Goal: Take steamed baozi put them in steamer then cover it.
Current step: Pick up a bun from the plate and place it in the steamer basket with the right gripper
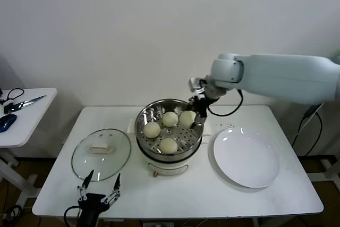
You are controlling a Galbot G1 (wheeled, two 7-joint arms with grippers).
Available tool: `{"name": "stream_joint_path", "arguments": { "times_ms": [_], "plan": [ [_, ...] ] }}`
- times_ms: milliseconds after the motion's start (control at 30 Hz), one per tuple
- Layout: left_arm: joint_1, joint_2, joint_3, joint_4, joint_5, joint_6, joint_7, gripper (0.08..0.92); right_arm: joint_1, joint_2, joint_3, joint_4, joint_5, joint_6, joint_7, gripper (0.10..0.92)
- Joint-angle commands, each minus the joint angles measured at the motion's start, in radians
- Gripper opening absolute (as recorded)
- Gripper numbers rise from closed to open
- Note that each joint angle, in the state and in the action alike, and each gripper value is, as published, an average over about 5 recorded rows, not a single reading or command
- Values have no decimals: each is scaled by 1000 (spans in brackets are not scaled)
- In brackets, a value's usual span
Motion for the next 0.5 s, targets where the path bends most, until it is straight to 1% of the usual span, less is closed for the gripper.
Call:
{"name": "stream_joint_path", "arguments": {
  "times_ms": [33,233,500],
  "plan": [
    [0,1,-5,0,-5,1,0,823,-160,113,12,-115,-79,-30,44,696],
    [1,-1,-5,-2,-6,0,0,823,-195,115,21,-148,-125,-23,45,696],
    [-1,-4,-5,3,-5,0,0,823,-203,112,31,-162,-129,-4,34,701]
  ]
}}
